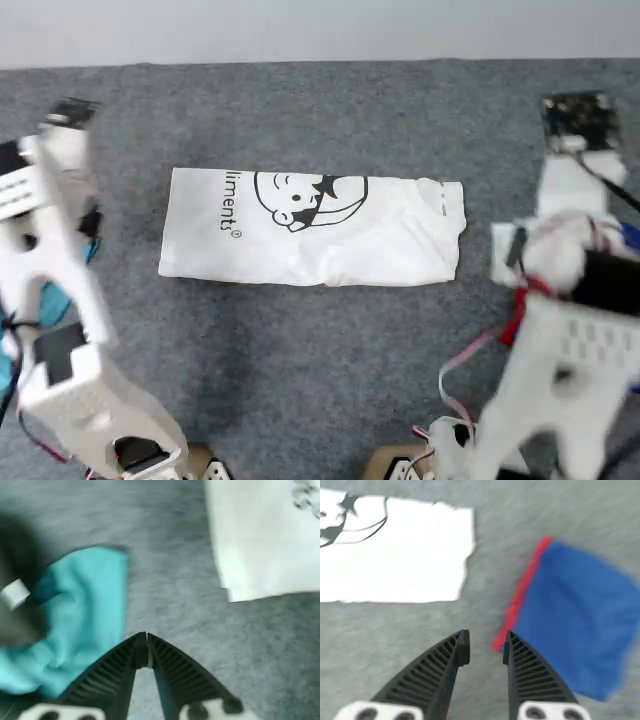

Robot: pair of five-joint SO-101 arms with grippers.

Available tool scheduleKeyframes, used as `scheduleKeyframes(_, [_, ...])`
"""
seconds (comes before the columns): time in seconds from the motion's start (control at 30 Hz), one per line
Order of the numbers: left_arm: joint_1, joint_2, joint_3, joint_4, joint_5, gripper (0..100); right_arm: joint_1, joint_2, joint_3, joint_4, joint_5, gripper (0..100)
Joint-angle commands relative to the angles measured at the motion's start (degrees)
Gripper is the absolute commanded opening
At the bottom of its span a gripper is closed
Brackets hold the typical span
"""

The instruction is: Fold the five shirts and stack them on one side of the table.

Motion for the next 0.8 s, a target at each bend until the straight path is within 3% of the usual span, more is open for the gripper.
scheduleKeyframes(0.0, [-5.6,-8.2,0.2,0.9,3.1,1,-9.6,5.5,-0.7,1.2,-6.2,12.1])
scheduleKeyframes(0.17, [-8.4,-10.8,0.3,1.2,7.9,1,-18.8,11.8,-0.7,-2.3,-8.5,12.1])
scheduleKeyframes(0.37, [3.8,-8.5,0.2,-2.0,14.3,1,-19.0,14.7,-0.4,-2.1,-8.2,12.1])
scheduleKeyframes(0.47, [9.0,-3.7,0.0,-6.1,20.0,5,-16.5,14.5,-0.4,-2.1,-8.1,12.1])
scheduleKeyframes(0.63, [14.3,5.5,-0.2,-10.4,28.7,25,-8.3,14.5,-0.7,-1.0,-7.9,12.1])
scheduleKeyframes(0.77, [17.3,13.1,-4.0,-11.4,29.7,26,-0.9,14.5,-0.7,0.7,-5.4,12.1])
